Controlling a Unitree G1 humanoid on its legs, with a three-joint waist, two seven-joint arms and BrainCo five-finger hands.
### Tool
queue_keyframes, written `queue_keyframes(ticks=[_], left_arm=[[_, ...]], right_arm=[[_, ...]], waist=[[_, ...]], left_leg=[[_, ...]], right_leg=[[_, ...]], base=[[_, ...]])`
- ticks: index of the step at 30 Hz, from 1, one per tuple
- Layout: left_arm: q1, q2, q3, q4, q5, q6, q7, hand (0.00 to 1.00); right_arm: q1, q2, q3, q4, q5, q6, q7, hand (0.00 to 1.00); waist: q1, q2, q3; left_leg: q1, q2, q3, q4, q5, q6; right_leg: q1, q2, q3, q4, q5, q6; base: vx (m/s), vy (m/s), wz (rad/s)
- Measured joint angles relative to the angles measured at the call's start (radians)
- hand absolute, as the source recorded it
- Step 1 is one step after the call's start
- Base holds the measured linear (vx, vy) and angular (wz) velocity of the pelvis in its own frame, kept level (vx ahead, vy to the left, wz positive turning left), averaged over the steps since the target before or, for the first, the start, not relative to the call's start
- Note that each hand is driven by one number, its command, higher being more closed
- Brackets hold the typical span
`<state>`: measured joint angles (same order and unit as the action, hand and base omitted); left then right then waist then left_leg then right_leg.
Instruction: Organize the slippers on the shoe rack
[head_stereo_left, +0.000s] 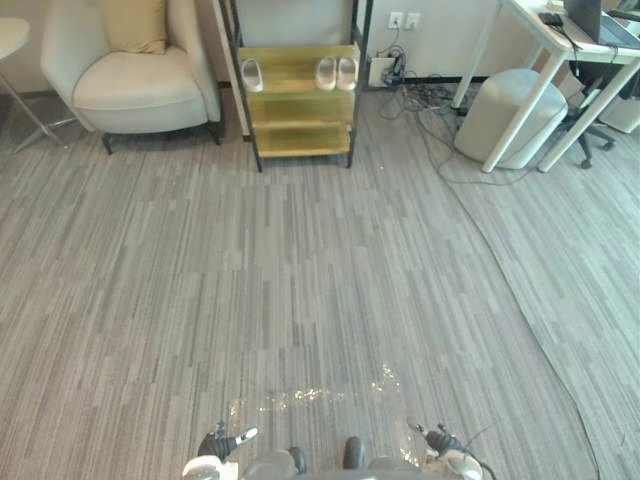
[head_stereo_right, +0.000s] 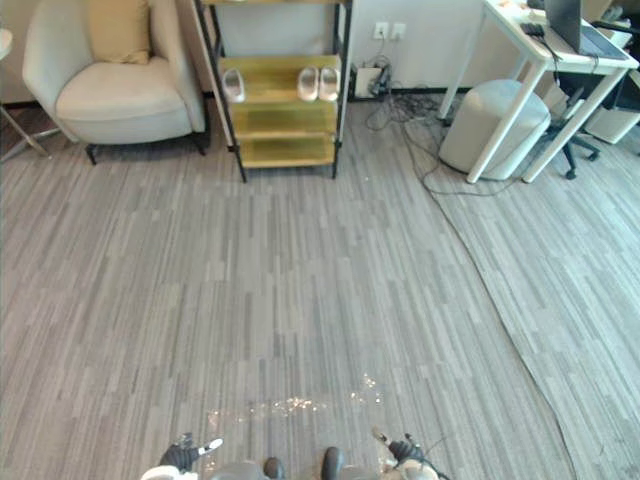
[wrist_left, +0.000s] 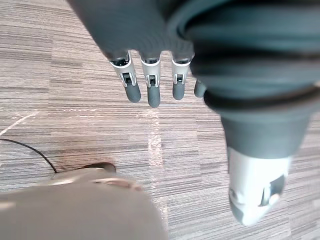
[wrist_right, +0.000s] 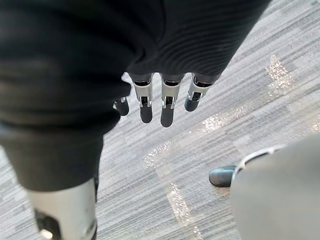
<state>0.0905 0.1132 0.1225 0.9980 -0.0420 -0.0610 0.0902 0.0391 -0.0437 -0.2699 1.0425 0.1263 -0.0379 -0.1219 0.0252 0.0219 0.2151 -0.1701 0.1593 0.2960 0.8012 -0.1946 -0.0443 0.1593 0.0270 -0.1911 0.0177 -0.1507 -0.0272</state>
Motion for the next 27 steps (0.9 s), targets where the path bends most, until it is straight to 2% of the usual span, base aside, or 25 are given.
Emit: queue_keyframes(ticks=[1, 2, 4, 5, 6, 7, 8, 9, 10, 11, 12, 13, 14, 15, 16, 18, 19, 20, 21, 23, 25, 26, 27], left_arm=[[0.001, -0.003, 0.008, -0.006, 0.0, 0.0, 0.0, 0.0], [0.004, -0.011, 0.027, -0.02, -0.001, 0.0, 0.004, 0.0], [0.004, -0.012, 0.027, -0.029, -0.001, 0.0, 0.005, 0.0], [0.001, -0.011, 0.026, -0.029, -0.001, -0.001, 0.009, 0.0], [0.0, -0.011, 0.026, -0.029, -0.002, -0.001, 0.011, 0.0], [0.0, -0.009, 0.026, -0.028, -0.002, -0.001, 0.016, 0.0], [0.0, -0.009, 0.025, -0.025, -0.002, -0.002, 0.017, 0.0], [0.001, -0.011, 0.014, -0.022, -0.002, -0.001, 0.02, 0.0], [0.012, -0.013, 0.009, -0.007, -0.003, -0.003, 0.02, 0.0], [0.005, -0.001, 0.01, 0.002, -0.002, -0.001, 0.019, 0.0], [-0.003, 0.013, 0.006, 0.004, -0.002, -0.001, 0.021, 0.0], [-0.003, 0.022, -0.005, 0.005, -0.002, -0.002, 0.022, 0.0], [-0.002, 0.029, -0.015, 0.007, -0.002, 0.0, 0.022, 0.0], [-0.003, 0.042, -0.042, 0.006, -0.001, 0.001, 0.022, 0.0], [-0.011, 0.042, -0.046, 0.004, -0.001, 0.001, 0.023, 0.0], [-0.022, 0.04, -0.049, 0.004, -0.003, 0.001, 0.023, 0.0], [-0.039, 0.034, -0.061, 0.005, -0.006, 0.0, 0.023, 0.0], [-0.044, 0.031, -0.065, 0.005, -0.008, 0.0, 0.023, 0.0], [-0.062, 0.012, -0.072, 0.005, -0.012, -0.001, 0.022, 0.0], [-0.079, -0.011, -0.076, 0.006, -0.012, -0.003, 0.021, 0.0], [-0.075, -0.017, -0.082, 0.012, -0.011, -0.006, 0.021, 0.0], [-0.061, -0.018, -0.081, 0.015, -0.011, -0.006, 0.021, 0.0], [-0.058, -0.049, -0.066, 0.024, -0.009, -0.005, 0.023, 0.0]], right_arm=[[0.005, 0.001, 0.001, -0.009, 0.0, -0.001, -0.001, 0.0], [0.005, 0.002, 0.005, -0.011, 0.0, 0.0, -0.007, 0.0], [0.002, 0.002, 0.006, -0.01, 0.0, 0.0, -0.007, 0.0], [-0.009, 0.002, 0.005, -0.004, 0.0, 0.002, -0.007, 0.0], [-0.012, 0.002, 0.004, -0.002, 0.0, 0.003, -0.007, 0.0], [-0.03, 0.003, -0.001, -0.001, -0.001, 0.008, -0.009, 0.0], [-0.03, 0.001, -0.001, 0.0, -0.001, 0.008, -0.009, 0.0], [-0.03, -0.002, -0.001, 0.001, -0.001, 0.008, -0.01, 0.0], [-0.029, -0.003, -0.001, 0.002, -0.002, 0.008, -0.01, 0.0], [-0.028, 0.004, -0.001, 0.003, -0.003, 0.009, -0.011, 0.0], [-0.018, 0.024, -0.001, -0.007, -0.008, 0.01, -0.009, 0.0], [-0.016, 0.034, -0.002, -0.01, -0.01, 0.009, -0.008, 0.0], [-0.015, 0.035, -0.001, -0.01, -0.01, 0.008, -0.008, 0.0], [-0.009, 0.037, -0.001, -0.012, -0.01, 0.009, -0.008, 0.0], [0.003, 0.036, -0.001, -0.035, -0.01, 0.008, -0.007, 0.0], [0.007, 0.034, 0.0, -0.05, -0.011, 0.006, -0.006, 0.0], [-0.001, 0.032, -0.001, -0.049, -0.01, -0.002, -0.006, 0.0], [-0.005, 0.03, -0.001, -0.049, -0.01, -0.002, -0.006, 0.0], [-0.02, 0.019, 0.0, -0.047, -0.01, -0.002, -0.005, 0.0], [-0.038, 0.017, 0.001, -0.048, -0.01, -0.008, -0.004, 0.0], [-0.047, 0.013, 0.008, -0.043, -0.01, -0.006, -0.004, 0.0], [-0.036, 0.013, 0.014, -0.039, -0.01, -0.003, -0.003, 0.0], [-0.047, -0.01, 0.014, -0.042, -0.013, -0.003, -0.001, 0.0]], waist=[[0.002, -0.001, 0.001], [0.016, -0.004, 0.004], [0.017, -0.005, 0.003], [0.028, -0.009, 0.004], [0.032, -0.011, 0.005], [0.04, -0.018, 0.008], [0.041, -0.019, 0.007], [0.041, -0.015, 0.005], [0.043, -0.006, -0.002], [0.043, -0.021, -0.006], [0.044, -0.044, -0.011], [0.047, -0.057, -0.011], [0.044, -0.064, -0.015], [0.04, -0.076, -0.02], [0.035, -0.072, -0.019], [0.026, -0.061, -0.014], [0.018, -0.058, -0.013], [0.018, -0.057, -0.012], [0.014, -0.047, -0.006], [-0.008, -0.039, -0.001], [-0.017, -0.041, -0.001], [-0.02, -0.061, -0.008], [-0.023, -0.013, -0.011]], left_leg=[[-0.023, 0.014, 0.006, 0.055, 0.022, 0.008], [-0.08, 0.043, 0.023, 0.146, -0.01, 0.027], [-0.123, 0.038, 0.022, 0.125, -0.036, 0.01], [-0.168, 0.014, 0.025, -0.01, -0.045, -0.007], [-0.176, 0.005, 0.025, -0.052, -0.044, -0.009], [-0.195, -0.042, 0.02, -0.241, -0.018, -0.015], [-0.192, -0.055, 0.013, -0.3, 0.005, -0.016], [-0.186, -0.071, -0.007, -0.385, 0.042, -0.011], [-0.177, -0.077, -0.033, -0.426, 0.106, 0.033], [-0.173, -0.091, -0.027, -0.406, 0.08, 0.042], [-0.148, -0.107, -0.007, -0.417, 0.048, 0.047], [-0.101, -0.119, 0.006, -0.443, 0.028, 0.046], [-0.075, -0.128, 0.009, -0.453, 0.016, 0.052], [-0.017, -0.147, 0.01, -0.465, -0.007, 0.063], [0.054, -0.157, 0.009, -0.477, -0.041, 0.064], [0.13, -0.158, 0.008, -0.507, -0.062, 0.067], [0.219, -0.157, -0.006, -0.561, -0.069, 0.061], [0.234, -0.155, -0.008, -0.571, -0.069, 0.06], [0.289, -0.14, -0.016, -0.599, -0.077, 0.046], [0.35, -0.128, -0.052, -0.629, -0.096, 0.014], [0.386, -0.132, -0.076, -0.646, -0.114, -0.013], [0.429, -0.151, -0.118, -0.648, -0.134, -0.038], [0.45, -0.111, -0.15, -0.628, -0.142, -0.046]], right_leg=[[0.01, -0.002, 0.001, 0.001, -0.006, -0.005], [0.037, -0.021, 0.013, 0.022, -0.039, -0.005], [0.042, -0.04, 0.014, 0.028, -0.056, 0.005], [0.05, -0.07, 0.017, 0.023, -0.053, 0.025], [0.05, -0.078, 0.02, 0.02, -0.055, 0.029], [0.052, -0.11, 0.034, 0.009, -0.066, 0.05], [0.052, -0.118, 0.036, 0.008, -0.073, 0.062], [0.055, -0.123, 0.042, 0.008, -0.083, 0.079], [0.069, -0.12, 0.052, 0.012, -0.106, 0.107], [0.077, -0.135, 0.054, 0.024, -0.116, 0.118], [0.039, -0.163, 0.052, 0.126, -0.121, 0.125], [-0.044, -0.19, 0.063, 0.34, -0.128, 0.138], [-0.085, -0.206, 0.066, 0.45, -0.118, 0.146], [-0.172, -0.233, 0.083, 0.681, -0.092, 0.174], [-0.246, -0.242, 0.085, 0.873, -0.095, 0.169], [-0.314, -0.247, 0.05, 0.956, -0.11, 0.147], [-0.392, -0.245, -0.019, 0.93, -0.138, 0.127], [-0.405, -0.241, -0.03, 0.914, -0.145, 0.121], [-0.456, -0.214, -0.07, 0.792, -0.153, 0.107], [-0.514, -0.156, -0.058, 0.526, -0.075, 0.076], [-0.518, -0.129, -0.025, 0.38, 0.036, 0.055], [-0.519, -0.123, 0.01, 0.341, 0.178, 0.002], [-0.524, -0.105, -0.013, 0.421, 0.134, -0.014]], base=[[0.24, 0.007, -0.09], [0.27, 0.022, -0.05], [0.29, 0.035, -0.04], [0.27, 0.061, -0.12], [0.46, 0.143, -0.33], [0.39, 0.157, -0.32], [0.4, 0.178, -0.36], [0.34, 0.189, -0.37], [0.36, 0.209, -0.35], [0.47, 0.25, -0.28], [0.48, 0.246, -0.25], [0.47, 0.239, -0.23], [0.47, 0.251, -0.2], [0.57, 0.254, -0.03], [0.58, 0.226, 0.0], [0.47, 0.128, 0.1], [0.47, 0.082, 0.19], [0.68, 0.054, 0.23], [0.61, -0.01, 0.26], [0.5, -0.045, 0.48], [0.5, -0.131, 0.53], [0.69, -0.207, 0.57], [0.57, -0.201, 0.55]])
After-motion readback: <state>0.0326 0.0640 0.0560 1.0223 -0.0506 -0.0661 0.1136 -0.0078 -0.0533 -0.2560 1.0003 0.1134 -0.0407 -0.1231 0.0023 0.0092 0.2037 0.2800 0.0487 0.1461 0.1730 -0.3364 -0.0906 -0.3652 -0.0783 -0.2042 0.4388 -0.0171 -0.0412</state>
